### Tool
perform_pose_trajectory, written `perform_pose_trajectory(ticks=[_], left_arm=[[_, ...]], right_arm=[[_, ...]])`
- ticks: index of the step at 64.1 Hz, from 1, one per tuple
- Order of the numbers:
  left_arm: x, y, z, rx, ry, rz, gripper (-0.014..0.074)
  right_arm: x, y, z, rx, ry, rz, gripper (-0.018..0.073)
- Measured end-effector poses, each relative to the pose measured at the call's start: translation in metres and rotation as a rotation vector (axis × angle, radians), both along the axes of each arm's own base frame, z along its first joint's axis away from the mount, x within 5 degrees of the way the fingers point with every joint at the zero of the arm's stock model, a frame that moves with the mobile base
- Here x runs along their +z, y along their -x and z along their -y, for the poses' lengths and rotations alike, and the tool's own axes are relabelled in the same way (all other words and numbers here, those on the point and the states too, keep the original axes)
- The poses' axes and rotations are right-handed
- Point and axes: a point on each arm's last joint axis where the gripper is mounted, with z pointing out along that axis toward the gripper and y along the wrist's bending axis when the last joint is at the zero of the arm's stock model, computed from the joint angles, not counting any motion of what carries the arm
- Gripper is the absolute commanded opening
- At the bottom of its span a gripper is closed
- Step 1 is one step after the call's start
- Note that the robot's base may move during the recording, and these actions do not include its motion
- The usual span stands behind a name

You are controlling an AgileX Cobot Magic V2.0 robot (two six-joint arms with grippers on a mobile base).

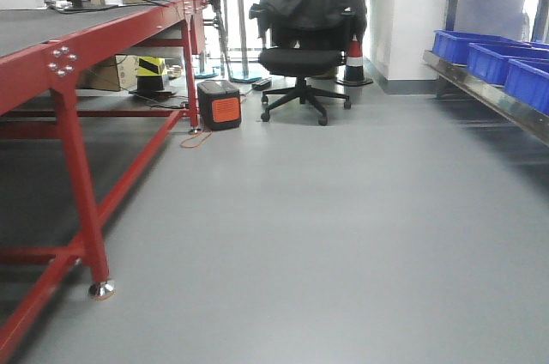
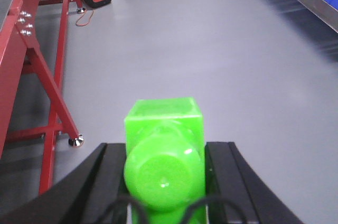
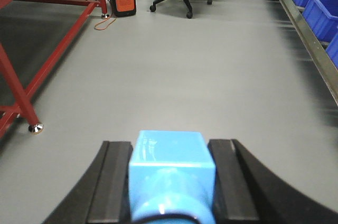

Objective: Grab block from conveyor and place in blue bin
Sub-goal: 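Drive the base to the steel shelf of blue bins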

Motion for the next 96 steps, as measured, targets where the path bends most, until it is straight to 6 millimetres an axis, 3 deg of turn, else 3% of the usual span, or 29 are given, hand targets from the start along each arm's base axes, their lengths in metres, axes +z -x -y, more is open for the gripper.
perform_pose_trajectory(ticks=[96], left_arm=[[0.0001,0.0,0.0,0.0,0.0,0.001,-0.0111]], right_arm=[[0.0,0.0,0.0,0.0,0.0,0.001,-0.0162]])
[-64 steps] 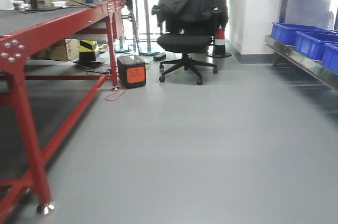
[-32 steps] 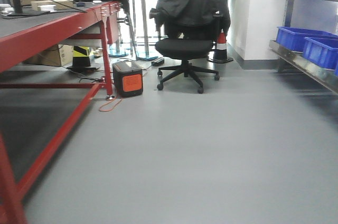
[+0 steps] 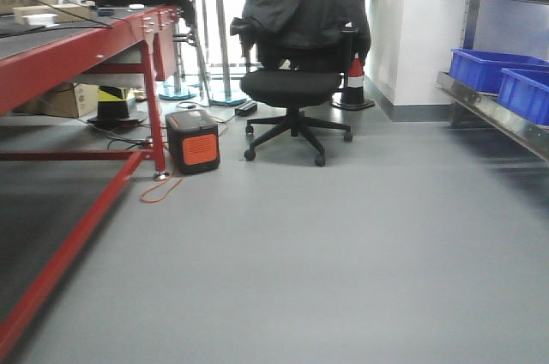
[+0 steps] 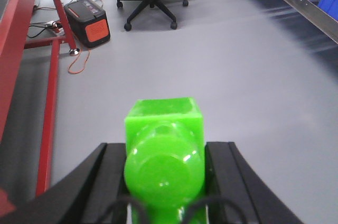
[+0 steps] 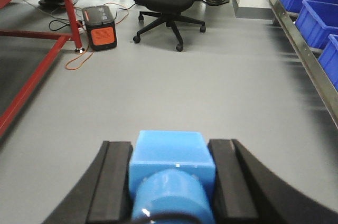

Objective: Grab block from conveyor and place in blue bin
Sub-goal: 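Drive the base to the steel shelf of blue bins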

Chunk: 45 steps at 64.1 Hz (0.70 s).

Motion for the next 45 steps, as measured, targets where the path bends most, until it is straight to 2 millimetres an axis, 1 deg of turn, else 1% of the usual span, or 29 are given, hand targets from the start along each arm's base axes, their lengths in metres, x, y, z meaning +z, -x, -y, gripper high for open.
perform_pose_trajectory(ticks=[45], left_arm=[[0.0001,-0.0001,0.0,0.0,0.0,0.002,-0.0111]], right_arm=[[0.0006,-0.0002,-0.0001,0.001,-0.002,0.007,-0.0162]])
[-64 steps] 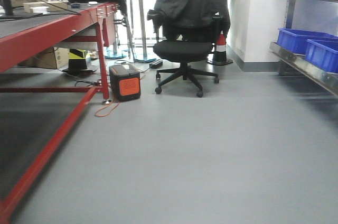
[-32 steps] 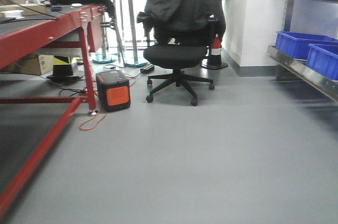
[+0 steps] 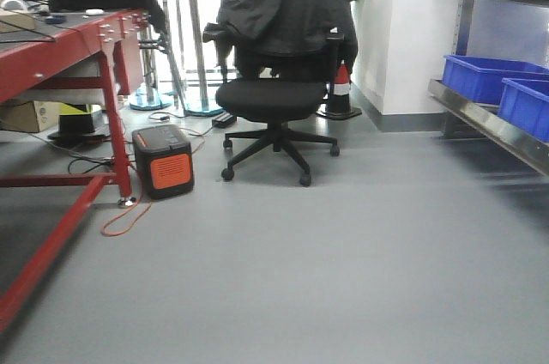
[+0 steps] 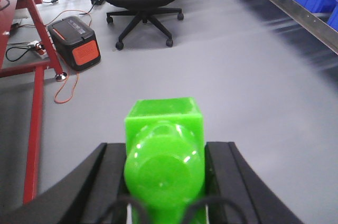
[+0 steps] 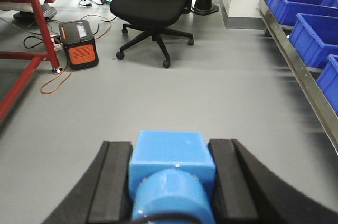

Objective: Grab block from conveyor and place in blue bin
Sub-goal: 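Drive the base to the steel shelf of blue bins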

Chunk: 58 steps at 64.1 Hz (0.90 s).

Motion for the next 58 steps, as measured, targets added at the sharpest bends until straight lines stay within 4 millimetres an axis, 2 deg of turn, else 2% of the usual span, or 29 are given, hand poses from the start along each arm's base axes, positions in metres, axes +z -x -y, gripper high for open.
perform_pose_trajectory(ticks=[58], left_arm=[[-0.0006,-0.0002,0.0,0.0,0.0,-0.002,-0.0111]], right_arm=[[0.0,0.0,0.0,0.0,0.0,0.0,-0.0162]])
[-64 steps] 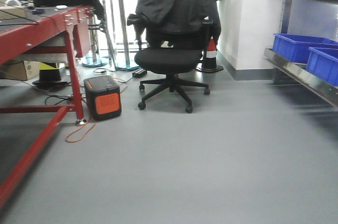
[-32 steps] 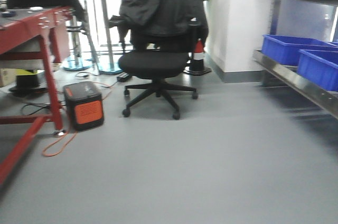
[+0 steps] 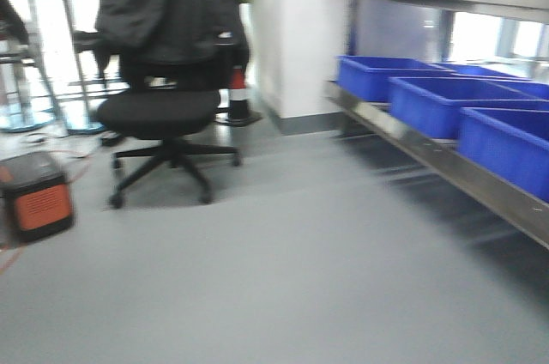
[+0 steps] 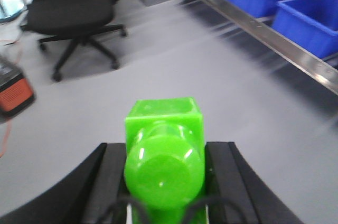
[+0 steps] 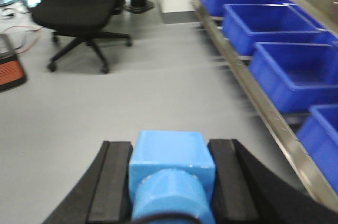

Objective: Grab block from conveyor and place in blue bin
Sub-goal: 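Drive the base to the steel shelf of blue bins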

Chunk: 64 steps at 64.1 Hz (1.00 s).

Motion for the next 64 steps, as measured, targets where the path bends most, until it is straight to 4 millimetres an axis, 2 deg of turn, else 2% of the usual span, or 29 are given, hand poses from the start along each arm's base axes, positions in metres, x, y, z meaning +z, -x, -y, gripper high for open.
perform_pose_trajectory(ticks=[64], left_arm=[[0.0001,0.0,0.0,0.0,0.0,0.001,-0.0111]], right_arm=[[0.0,0.0,0.0,0.0,0.0,0.0,-0.0162]])
